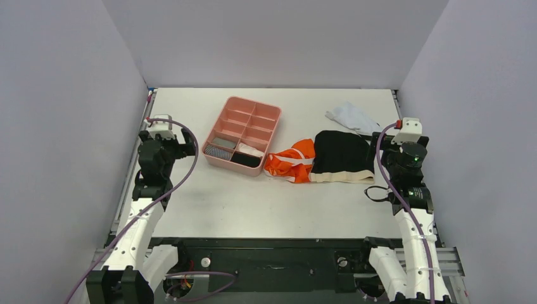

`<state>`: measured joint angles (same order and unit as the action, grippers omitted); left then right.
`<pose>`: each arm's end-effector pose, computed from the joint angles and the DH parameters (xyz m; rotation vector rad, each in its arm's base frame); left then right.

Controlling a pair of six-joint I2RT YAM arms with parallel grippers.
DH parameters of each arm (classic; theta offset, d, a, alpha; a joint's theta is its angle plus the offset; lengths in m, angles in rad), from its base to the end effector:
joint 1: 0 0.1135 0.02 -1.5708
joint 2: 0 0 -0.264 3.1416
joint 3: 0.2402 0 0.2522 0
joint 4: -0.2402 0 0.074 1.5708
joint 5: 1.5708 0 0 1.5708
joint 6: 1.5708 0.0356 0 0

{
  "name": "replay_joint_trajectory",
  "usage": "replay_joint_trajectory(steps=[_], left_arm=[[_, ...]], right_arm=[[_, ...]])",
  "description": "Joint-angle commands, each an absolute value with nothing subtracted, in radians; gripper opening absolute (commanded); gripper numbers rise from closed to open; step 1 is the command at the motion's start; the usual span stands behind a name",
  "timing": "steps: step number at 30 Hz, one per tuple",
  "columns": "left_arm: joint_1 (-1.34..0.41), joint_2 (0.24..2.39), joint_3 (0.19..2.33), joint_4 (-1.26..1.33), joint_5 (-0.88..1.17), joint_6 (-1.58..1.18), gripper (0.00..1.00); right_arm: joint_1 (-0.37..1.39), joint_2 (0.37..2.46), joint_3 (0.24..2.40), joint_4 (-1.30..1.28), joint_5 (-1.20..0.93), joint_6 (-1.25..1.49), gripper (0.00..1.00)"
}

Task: Roll the underwear
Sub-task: Move the storage box to the center of the board.

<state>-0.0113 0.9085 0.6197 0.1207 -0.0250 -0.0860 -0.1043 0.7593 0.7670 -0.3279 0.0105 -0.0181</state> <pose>0.2176 -0.0016 0.2911 -0.0833 1.7371 -0.0497 0.1760 -0.0188 0.3226 0.0887 1.8900 -0.0935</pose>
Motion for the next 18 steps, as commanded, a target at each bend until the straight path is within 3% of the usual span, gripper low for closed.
replay_joint_trajectory(steps=[1, 12, 18], left_arm=[[-0.005, 0.911, 0.655, 0.134, -0.027, -0.079, 0.97], [-0.005, 0.911, 0.711, 0.048, -0.001, -0.043, 0.97], [0.022, 0.905, 0.759, -0.037, 0.117, 0.010, 0.97]], right_arm=[[-0.109, 0.751, 0.761, -0.288, 0.009, -0.027, 1.00], [-0.109, 0.748, 0.762, -0.290, -0.046, -0.031, 1.00], [-0.110, 0.723, 0.762, -0.296, -0.079, -0.038, 1.00]])
